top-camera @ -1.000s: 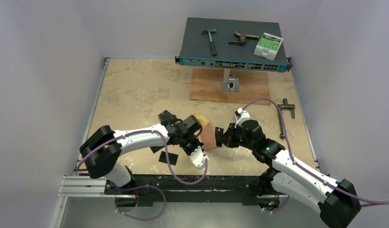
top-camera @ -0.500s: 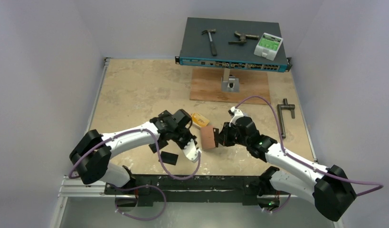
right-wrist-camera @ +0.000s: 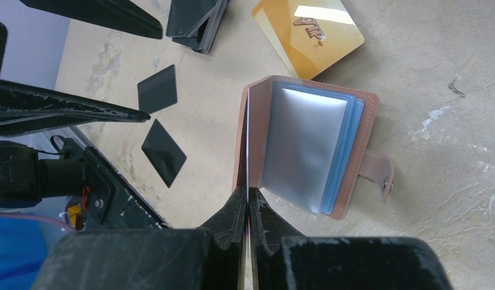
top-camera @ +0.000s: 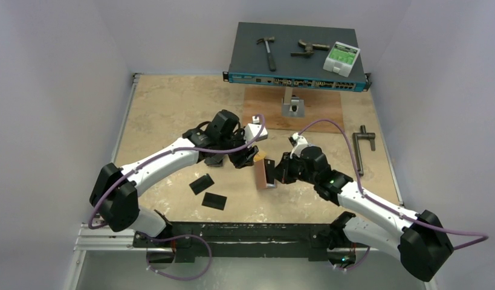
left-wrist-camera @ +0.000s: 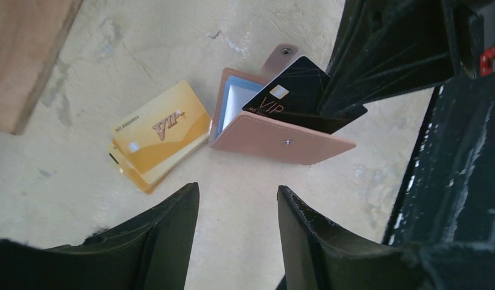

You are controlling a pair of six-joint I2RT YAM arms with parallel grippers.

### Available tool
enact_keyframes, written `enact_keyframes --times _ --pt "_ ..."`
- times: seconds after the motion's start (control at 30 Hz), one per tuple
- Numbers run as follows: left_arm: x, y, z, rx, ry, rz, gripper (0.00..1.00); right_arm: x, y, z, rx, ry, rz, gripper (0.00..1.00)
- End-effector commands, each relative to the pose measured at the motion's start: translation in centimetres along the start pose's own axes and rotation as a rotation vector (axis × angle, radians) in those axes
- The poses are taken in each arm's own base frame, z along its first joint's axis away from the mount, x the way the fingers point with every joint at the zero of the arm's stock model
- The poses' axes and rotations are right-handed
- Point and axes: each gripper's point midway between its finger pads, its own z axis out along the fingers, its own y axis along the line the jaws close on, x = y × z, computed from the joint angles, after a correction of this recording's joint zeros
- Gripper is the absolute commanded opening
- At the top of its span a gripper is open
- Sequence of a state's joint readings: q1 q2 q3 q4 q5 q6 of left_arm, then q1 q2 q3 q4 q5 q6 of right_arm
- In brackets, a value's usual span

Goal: Put the credit cards into the card holder
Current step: Pick up the card holder from the center of the board.

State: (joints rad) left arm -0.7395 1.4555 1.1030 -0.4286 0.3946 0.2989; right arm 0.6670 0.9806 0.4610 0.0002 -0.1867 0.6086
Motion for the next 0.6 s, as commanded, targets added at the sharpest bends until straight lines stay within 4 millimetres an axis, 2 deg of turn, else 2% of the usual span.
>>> enact_keyframes --times 0.0,0.1,0.2,0.3,0.57 --pt "-1.2 -0.7 -0.3 0.019 -0.006 -0.300 0.51 -2.6 3.1 -0.3 -0.114 -0.060 -0.038 0.00" --pt "-0.8 -1.2 -0.3 0.026 -0.006 -0.380 0.53 -2.6 3.6 -0.2 -0.146 -0.051 -0.047 0.00" --pt "-0.1 -1.6 0.0 0.031 0.005 -0.429 0.66 -2.3 3.9 0.3 -0.166 -0.031 -0.058 0.00" --pt "0.5 -1.8 0.4 0.035 -0.004 -0.435 0.71 -2.4 4.3 0.6 -0.193 -0.031 -0.068 0.00" --pt "2.0 -1.6 1.1 0.016 0.004 -0.388 0.73 -3.4 5.4 2.1 -0.214 -0.027 -0.092 0.00"
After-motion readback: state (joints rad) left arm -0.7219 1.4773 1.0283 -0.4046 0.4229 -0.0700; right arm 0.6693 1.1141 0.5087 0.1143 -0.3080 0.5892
